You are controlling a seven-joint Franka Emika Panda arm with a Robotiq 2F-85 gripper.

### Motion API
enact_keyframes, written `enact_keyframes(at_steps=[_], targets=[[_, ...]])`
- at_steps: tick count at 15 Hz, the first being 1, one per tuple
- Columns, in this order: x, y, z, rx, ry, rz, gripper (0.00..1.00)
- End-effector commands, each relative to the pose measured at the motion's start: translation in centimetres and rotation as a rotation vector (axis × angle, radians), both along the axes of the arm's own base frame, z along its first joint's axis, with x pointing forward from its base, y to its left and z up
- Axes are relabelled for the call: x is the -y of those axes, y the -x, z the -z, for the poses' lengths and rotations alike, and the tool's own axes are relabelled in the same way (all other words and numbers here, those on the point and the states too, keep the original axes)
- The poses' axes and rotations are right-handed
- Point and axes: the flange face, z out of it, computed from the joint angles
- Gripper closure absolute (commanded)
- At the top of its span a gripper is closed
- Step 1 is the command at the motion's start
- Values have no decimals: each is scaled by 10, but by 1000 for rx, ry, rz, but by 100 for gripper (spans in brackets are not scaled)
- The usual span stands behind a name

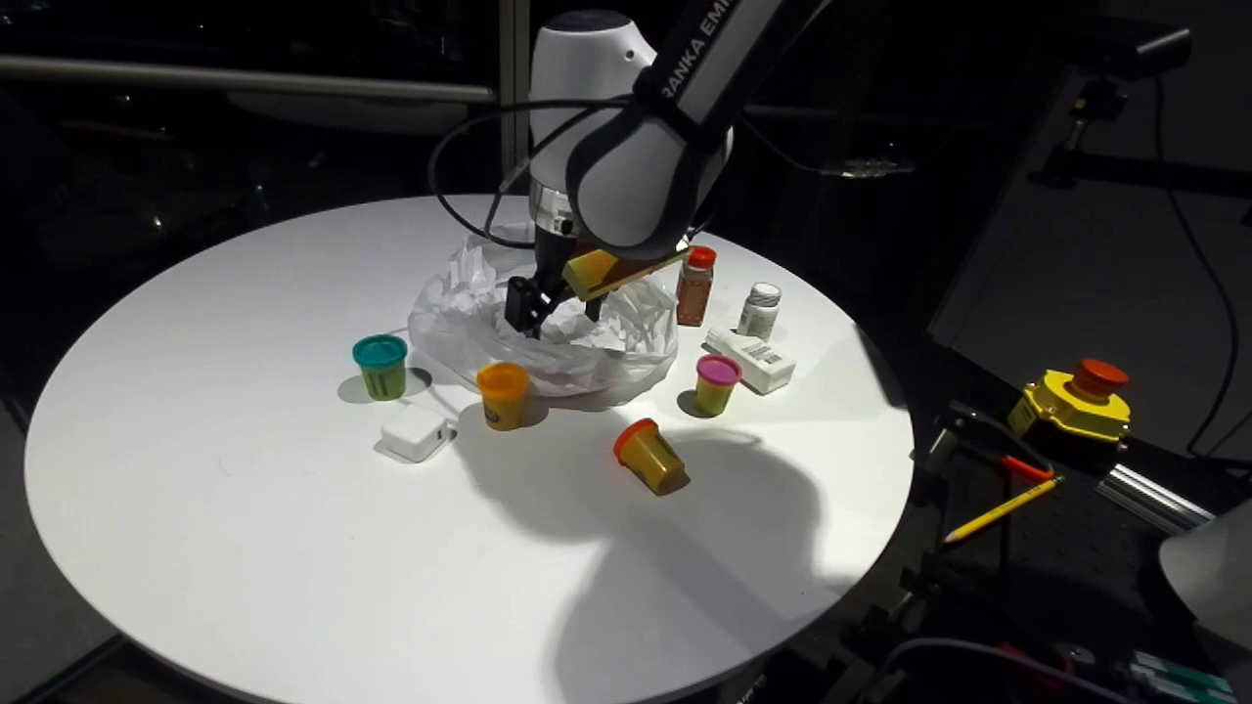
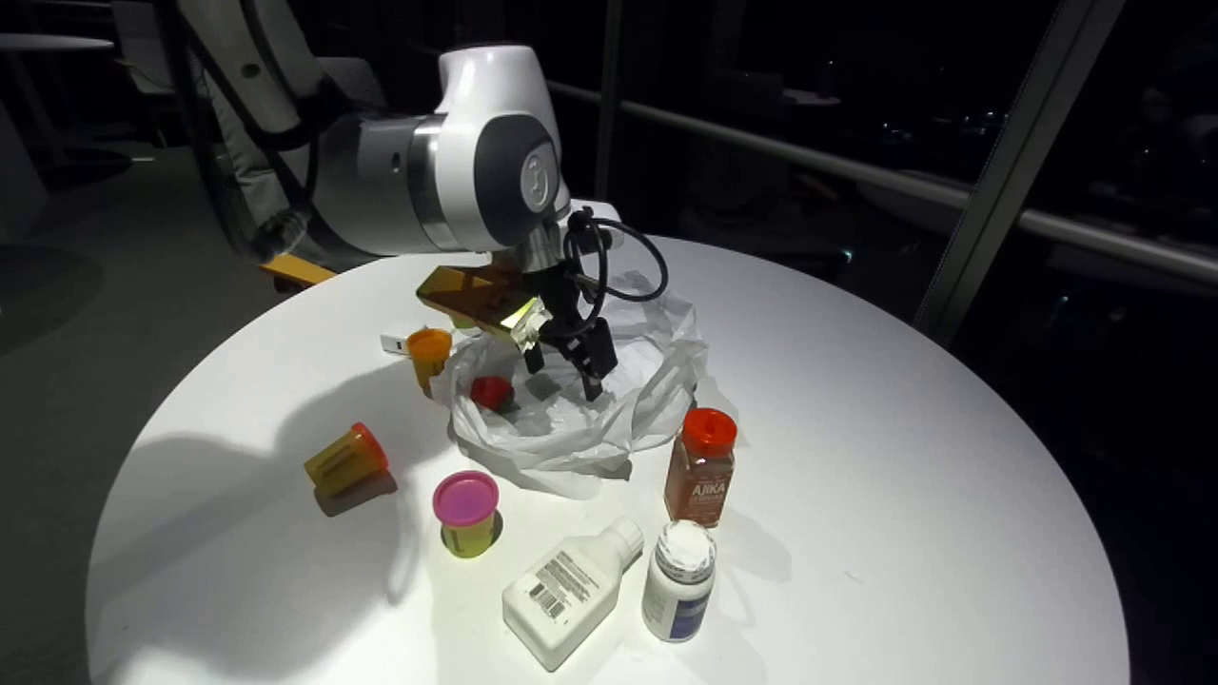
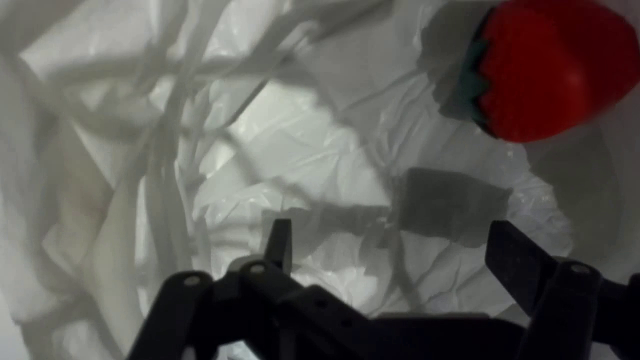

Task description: Remove all the contents from the plastic bag.

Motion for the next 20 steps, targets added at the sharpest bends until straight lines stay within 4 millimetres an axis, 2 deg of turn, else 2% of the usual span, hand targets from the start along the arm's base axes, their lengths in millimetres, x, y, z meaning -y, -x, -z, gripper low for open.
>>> enact_keyframes(at_steps=[1,6,10,13,20], targets=[[-17,39,-13,65,-5,-20,0],[-53,77,-23,153,-11,-118,0],[-67,98,-28,173,-11,-136,0],[-67,104,-23,166,-23,-98,0],[-49,92,-20,191,-48,-5,0]])
